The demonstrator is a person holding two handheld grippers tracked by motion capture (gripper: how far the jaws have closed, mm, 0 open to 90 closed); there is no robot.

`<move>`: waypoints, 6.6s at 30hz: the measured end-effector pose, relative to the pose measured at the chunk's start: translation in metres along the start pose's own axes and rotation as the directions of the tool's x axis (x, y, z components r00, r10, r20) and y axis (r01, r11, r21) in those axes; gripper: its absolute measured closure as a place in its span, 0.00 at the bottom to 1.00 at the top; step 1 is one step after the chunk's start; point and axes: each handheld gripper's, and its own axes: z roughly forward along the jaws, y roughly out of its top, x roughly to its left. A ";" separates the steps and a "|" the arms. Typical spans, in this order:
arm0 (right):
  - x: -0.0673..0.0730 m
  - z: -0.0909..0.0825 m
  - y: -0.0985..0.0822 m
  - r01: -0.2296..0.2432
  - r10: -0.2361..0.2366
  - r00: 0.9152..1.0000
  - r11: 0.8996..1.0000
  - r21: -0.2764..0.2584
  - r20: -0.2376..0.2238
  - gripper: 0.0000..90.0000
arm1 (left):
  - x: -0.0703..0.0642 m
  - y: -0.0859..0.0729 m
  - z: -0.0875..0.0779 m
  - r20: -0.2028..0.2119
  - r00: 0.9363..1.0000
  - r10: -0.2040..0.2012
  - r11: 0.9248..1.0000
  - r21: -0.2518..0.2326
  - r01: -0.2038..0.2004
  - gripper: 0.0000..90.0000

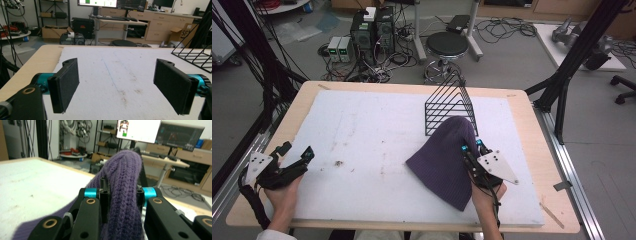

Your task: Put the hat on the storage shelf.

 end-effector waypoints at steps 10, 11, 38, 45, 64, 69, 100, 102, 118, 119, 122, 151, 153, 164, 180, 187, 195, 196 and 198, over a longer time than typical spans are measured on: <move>-0.018 -0.013 0.027 0.024 -0.022 1.000 0.992 -0.126 0.022 0.84 | -0.005 0.000 0.003 0.005 1.000 0.010 1.000 0.000 -0.010 0.23; -0.021 -0.014 0.030 0.026 -0.023 0.999 0.989 -0.144 0.025 0.84 | -0.005 0.000 0.003 0.005 1.000 0.010 1.000 -0.002 -0.010 0.23; -0.032 -0.023 0.065 0.065 -0.076 0.997 0.954 -0.291 -0.027 0.84 | -0.011 0.007 0.008 0.052 0.998 0.018 1.000 -0.004 -0.018 0.23; -0.034 -0.019 0.064 0.058 -0.070 0.997 0.957 -0.284 -0.034 0.84 | -0.024 0.029 0.022 0.135 0.991 0.011 0.999 -0.047 -0.005 0.21; -0.034 -0.016 0.065 0.051 -0.069 0.996 0.954 -0.294 -0.048 0.84 | -0.096 0.078 0.093 0.458 0.889 0.024 1.000 -0.019 -0.017 0.28; -0.033 -0.015 0.065 0.054 -0.073 0.996 0.954 -0.295 -0.055 0.84 | -0.119 0.084 0.113 0.528 0.849 0.012 1.000 -0.015 -0.005 0.28; -0.029 -0.021 0.073 0.052 -0.097 0.989 0.936 -0.348 -0.112 0.84 | -0.265 0.078 0.197 0.831 0.556 -0.026 0.987 0.111 -0.119 0.29; -0.029 -0.022 0.075 0.053 -0.102 0.988 0.933 -0.356 -0.118 0.84 | -0.266 0.077 0.199 0.832 0.554 -0.033 0.986 0.119 -0.120 0.29; -0.021 -0.025 0.081 0.065 -0.140 0.976 0.921 -0.383 -0.170 0.83 | -0.264 0.072 0.204 0.879 0.467 -0.094 0.984 0.154 -0.092 0.29; -0.020 -0.025 0.082 0.066 -0.148 0.972 0.919 -0.388 -0.184 0.84 | -0.265 0.072 0.203 0.888 0.451 -0.091 0.984 0.150 -0.098 0.29; -0.020 -0.026 0.083 0.058 -0.156 0.964 0.915 -0.400 -0.216 0.84 | -0.269 0.071 0.200 0.911 0.399 -0.102 0.985 0.149 -0.089 0.30; -0.036 -0.021 0.076 0.027 -0.098 0.976 0.940 -0.339 -0.193 0.82 | -0.239 0.078 0.180 0.898 0.439 -0.026 0.998 0.048 -0.040 0.93; -0.037 -0.020 0.075 0.020 -0.087 0.978 0.944 -0.330 -0.191 0.82 | -0.235 0.079 0.180 0.890 0.455 -0.019 0.998 0.041 -0.039 0.93; -0.042 -0.015 0.071 -0.012 -0.021 0.990 0.972 -0.236 -0.136 0.82 | -0.223 0.081 0.180 0.863 0.505 -0.005 1.000 0.014 -0.015 0.93; -0.061 0.008 0.091 -0.040 0.027 0.998 0.975 -0.220 -0.065 0.82 | -0.228 0.100 0.182 0.841 0.540 0.037 0.999 -0.041 -0.004 0.93; -0.078 0.018 0.106 -0.042 0.036 0.999 0.974 -0.222 -0.031 0.82 | -0.243 0.114 0.190 0.835 0.546 0.065 0.998 -0.065 -0.020 0.93; -0.093 0.025 0.120 -0.018 0.016 1.000 0.972 -0.236 -0.014 0.82 | -0.253 0.128 0.197 0.826 0.558 0.076 0.996 -0.088 -0.004 0.93; -0.094 0.026 0.123 -0.014 0.012 1.000 0.971 -0.238 -0.009 0.82 | -0.254 0.130 0.198 0.825 0.560 0.080 0.996 -0.093 -0.006 0.93; -0.097 0.028 0.130 0.006 -0.006 1.000 0.968 -0.251 0.001 0.82 | -0.256 0.136 0.199 0.821 0.565 0.083 0.995 -0.103 0.002 0.93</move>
